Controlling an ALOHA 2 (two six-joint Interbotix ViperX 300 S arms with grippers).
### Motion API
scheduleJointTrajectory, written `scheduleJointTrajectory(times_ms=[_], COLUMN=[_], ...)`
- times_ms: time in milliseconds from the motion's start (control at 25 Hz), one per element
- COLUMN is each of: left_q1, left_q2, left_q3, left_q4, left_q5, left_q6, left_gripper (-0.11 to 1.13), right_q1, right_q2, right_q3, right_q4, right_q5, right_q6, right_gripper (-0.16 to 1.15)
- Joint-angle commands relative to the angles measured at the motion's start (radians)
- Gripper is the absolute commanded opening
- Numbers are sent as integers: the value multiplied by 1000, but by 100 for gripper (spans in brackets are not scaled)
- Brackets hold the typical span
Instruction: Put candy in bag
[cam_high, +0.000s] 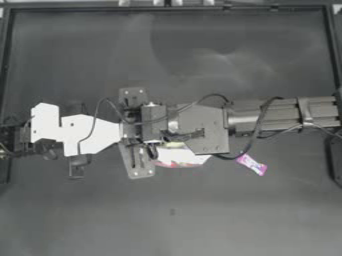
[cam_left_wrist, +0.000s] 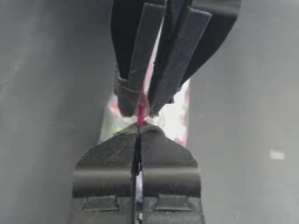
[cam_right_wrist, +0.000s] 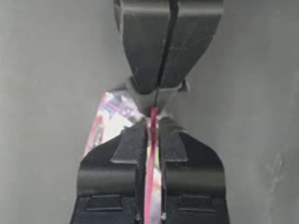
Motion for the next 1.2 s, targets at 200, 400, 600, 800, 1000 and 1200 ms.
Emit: scheduleJointTrajectory(times_ms=[200,400,600,800,1000,1200], left_q1=[-2,-2,-2,-2,-2,-2], left_q2=[-23,-23,-23,-25,-25,-23], left_q3=[-11,-11,-11,-11,-9,-9], left_q4=[0,0,0,0,0,0], left_q5=[-3,-3,-3,-3,-3,-3], left_q6=[0,0,0,0,0,0], left_gripper=[6,6,6,6,6,6], right_q1=[0,2,2,2,2,2], right_q2=[-52,-61,-74,-98,-110,-118], right_q3=[18,26,41,75,91,101], right_q4=[-2,-2,-2,2,6,8], right_q5=[-6,-5,-3,-11,-14,-11], right_q6=[3,5,9,18,20,21], right_gripper=[32,32,31,32,32,32])
